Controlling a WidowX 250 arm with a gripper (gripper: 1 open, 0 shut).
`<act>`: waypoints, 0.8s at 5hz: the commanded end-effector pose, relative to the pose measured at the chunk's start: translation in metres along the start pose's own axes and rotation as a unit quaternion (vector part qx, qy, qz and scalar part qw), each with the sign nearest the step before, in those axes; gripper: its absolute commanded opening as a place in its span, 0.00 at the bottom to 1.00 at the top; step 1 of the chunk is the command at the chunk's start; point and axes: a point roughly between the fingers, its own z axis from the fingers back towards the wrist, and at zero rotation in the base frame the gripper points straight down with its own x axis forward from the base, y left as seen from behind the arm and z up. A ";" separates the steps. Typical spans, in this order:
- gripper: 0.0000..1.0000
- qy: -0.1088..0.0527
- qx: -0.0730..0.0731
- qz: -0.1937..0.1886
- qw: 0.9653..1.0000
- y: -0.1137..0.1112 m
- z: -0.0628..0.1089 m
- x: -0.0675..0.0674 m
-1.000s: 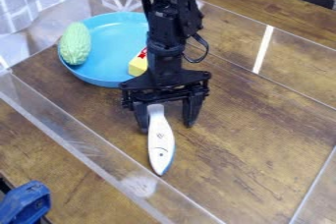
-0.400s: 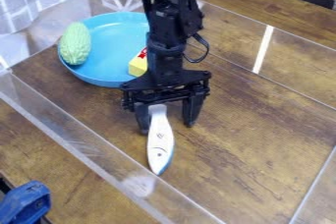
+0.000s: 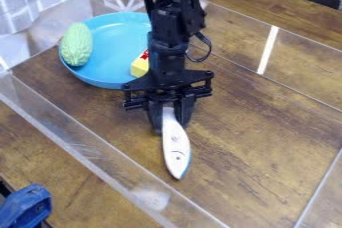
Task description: Put the white object in the blue tray
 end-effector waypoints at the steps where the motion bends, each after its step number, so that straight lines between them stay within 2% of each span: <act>1: 0.00 -0.005 -0.013 0.000 1.000 0.002 0.007 0.013; 3: 0.00 -0.018 -0.030 -0.044 0.998 -0.002 0.028 0.028; 4: 0.00 -0.018 -0.040 -0.063 0.997 -0.002 0.033 0.033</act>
